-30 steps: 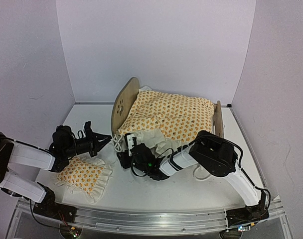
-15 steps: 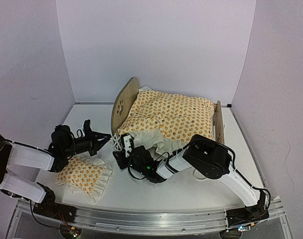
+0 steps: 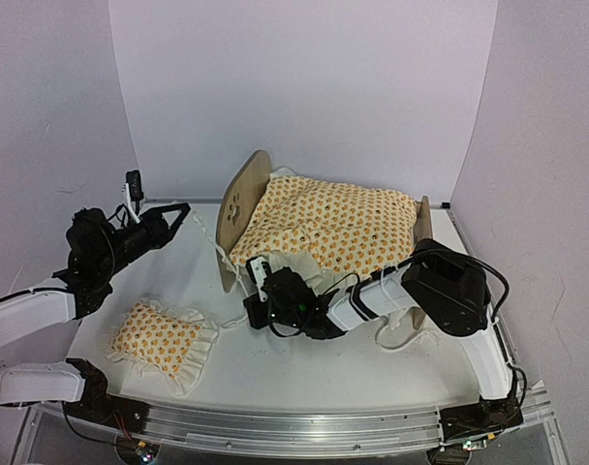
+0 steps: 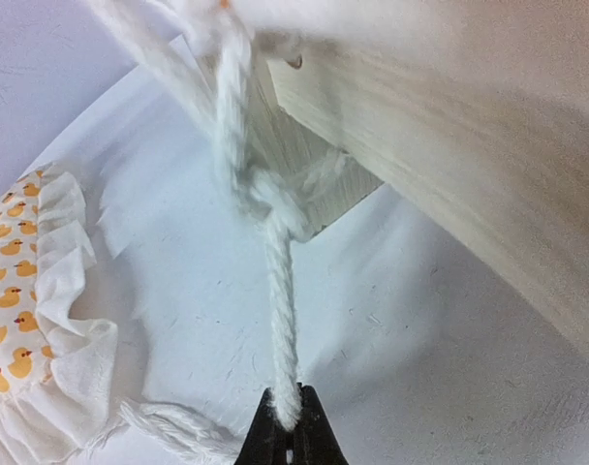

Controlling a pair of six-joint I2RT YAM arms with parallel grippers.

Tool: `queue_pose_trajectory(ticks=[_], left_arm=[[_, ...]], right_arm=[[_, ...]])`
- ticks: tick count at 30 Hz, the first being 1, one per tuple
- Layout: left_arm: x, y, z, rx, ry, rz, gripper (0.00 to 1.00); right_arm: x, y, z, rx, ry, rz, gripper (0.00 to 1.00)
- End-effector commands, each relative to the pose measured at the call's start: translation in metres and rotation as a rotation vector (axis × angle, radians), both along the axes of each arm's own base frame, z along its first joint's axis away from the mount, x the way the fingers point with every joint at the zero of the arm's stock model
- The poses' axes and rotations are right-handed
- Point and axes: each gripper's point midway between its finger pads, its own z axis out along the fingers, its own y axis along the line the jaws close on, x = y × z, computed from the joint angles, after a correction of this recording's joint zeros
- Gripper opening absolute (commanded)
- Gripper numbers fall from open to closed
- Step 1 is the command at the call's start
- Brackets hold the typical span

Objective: Set up the pet bed

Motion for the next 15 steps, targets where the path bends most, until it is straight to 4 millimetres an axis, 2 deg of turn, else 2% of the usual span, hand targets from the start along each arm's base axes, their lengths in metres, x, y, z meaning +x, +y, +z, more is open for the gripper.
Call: queue_pose_trajectory(ticks=[1, 3, 7, 9, 12, 13, 15], left_arm=[[0.009, 0.036, 0.058, 0.109, -0.211, 0.242, 0.0], [0.016, 0.053, 0.06, 0.139, -0.189, 0.347, 0.0], [0.054, 0.085, 0.041, 0.266, -0.089, 0.6, 0.0], [0.074, 0.103, 0.042, 0.337, -0.082, 0.714, 0.0], [0.097, 0.136, 0.06, 0.406, -0.095, 0.867, 0.0], [0.105, 0.152, 0.06, 0.435, -0.08, 0.927, 0.0], [0.12, 0.171, 0.058, 0.45, -0.061, 0.957, 0.0]], right_arm=[[-0.004, -0.019, -0.01, -0.118, 0.081, 0.043, 0.0], [0.002, -0.024, -0.009, -0.143, 0.074, 0.032, 0.0], [0.015, -0.026, -0.018, -0.234, 0.055, 0.043, 0.0], [0.019, -0.027, -0.024, -0.284, 0.033, 0.055, 0.0], [0.023, -0.026, -0.035, -0.336, 0.014, 0.067, 0.0], [0.024, -0.028, -0.04, -0.348, 0.009, 0.063, 0.0], [0.024, -0.025, -0.043, -0.344, -0.005, 0.08, 0.0]])
